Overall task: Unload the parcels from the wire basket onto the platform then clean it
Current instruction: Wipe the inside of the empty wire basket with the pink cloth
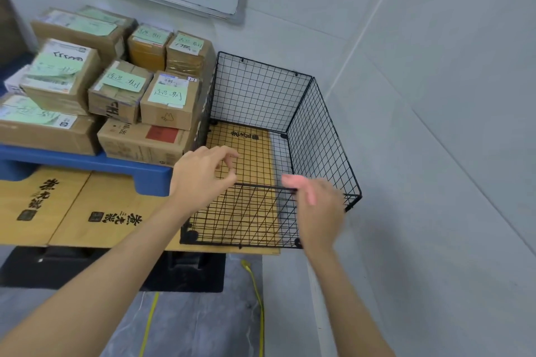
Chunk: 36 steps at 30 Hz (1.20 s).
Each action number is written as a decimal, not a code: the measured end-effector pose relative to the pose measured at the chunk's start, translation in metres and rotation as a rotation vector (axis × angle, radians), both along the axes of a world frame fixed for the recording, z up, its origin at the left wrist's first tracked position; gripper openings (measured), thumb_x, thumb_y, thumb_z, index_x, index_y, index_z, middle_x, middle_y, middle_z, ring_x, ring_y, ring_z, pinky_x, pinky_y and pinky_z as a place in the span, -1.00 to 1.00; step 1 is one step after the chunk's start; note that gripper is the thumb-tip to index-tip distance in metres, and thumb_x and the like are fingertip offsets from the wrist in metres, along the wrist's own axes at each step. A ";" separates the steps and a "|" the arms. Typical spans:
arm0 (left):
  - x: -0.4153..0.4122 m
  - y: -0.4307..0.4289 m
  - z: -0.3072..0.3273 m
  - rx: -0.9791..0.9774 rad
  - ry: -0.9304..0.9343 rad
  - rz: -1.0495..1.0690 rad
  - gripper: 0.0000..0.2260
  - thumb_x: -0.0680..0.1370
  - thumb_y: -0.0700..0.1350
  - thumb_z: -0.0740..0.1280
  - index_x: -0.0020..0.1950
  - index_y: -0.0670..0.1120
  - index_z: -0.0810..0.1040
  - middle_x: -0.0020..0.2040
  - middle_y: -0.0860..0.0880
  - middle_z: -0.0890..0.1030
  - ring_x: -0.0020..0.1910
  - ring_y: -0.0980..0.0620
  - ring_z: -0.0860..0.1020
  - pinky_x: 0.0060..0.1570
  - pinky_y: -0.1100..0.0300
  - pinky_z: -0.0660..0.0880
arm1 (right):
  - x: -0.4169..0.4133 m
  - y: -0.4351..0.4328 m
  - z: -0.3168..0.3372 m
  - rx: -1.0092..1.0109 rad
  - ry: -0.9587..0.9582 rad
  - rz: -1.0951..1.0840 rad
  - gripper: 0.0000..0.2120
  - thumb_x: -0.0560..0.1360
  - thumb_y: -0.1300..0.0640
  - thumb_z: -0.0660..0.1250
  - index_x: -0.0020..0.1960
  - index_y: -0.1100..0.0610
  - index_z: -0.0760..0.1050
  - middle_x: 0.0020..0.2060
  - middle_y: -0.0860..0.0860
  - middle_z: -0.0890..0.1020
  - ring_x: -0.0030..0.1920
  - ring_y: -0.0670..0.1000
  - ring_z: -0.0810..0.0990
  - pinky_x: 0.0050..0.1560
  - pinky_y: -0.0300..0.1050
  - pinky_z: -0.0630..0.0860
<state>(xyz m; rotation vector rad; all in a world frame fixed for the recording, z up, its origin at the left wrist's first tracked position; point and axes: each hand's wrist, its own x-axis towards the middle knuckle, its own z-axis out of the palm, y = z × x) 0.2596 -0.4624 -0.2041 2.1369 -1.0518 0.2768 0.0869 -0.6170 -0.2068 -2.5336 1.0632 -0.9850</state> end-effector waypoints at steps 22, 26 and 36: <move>-0.002 0.002 -0.001 -0.004 0.040 0.001 -0.75 0.49 -0.06 0.35 0.14 0.18 0.57 -0.18 0.25 0.58 -0.19 0.23 0.48 -0.09 0.19 0.37 | -0.010 -0.006 0.010 -0.004 0.032 -0.134 -0.75 0.59 0.01 0.18 -0.01 -0.17 0.64 -0.17 -0.16 0.55 -0.11 -0.06 0.44 -0.34 -0.33 0.15; -0.001 0.000 -0.003 0.006 0.019 0.004 -0.77 0.51 0.02 0.29 0.14 0.17 0.57 -0.17 0.25 0.60 -0.20 0.23 0.52 -0.10 0.17 0.42 | 0.047 0.073 0.008 -0.057 0.040 0.028 -0.84 0.54 -0.01 0.29 0.00 -0.16 0.65 -0.22 -0.17 0.54 -0.17 -0.12 0.35 -0.37 -0.39 0.12; 0.004 0.004 -0.008 0.034 0.033 -0.014 -0.78 0.56 -0.06 0.29 0.19 0.10 0.58 -0.12 0.19 0.63 -0.09 0.15 0.54 -0.01 0.11 0.46 | 0.015 0.024 0.010 -0.125 0.200 0.105 -0.68 0.60 -0.07 0.08 0.14 -0.22 0.59 -0.10 -0.22 0.57 -0.09 -0.12 0.43 -0.32 -0.32 0.24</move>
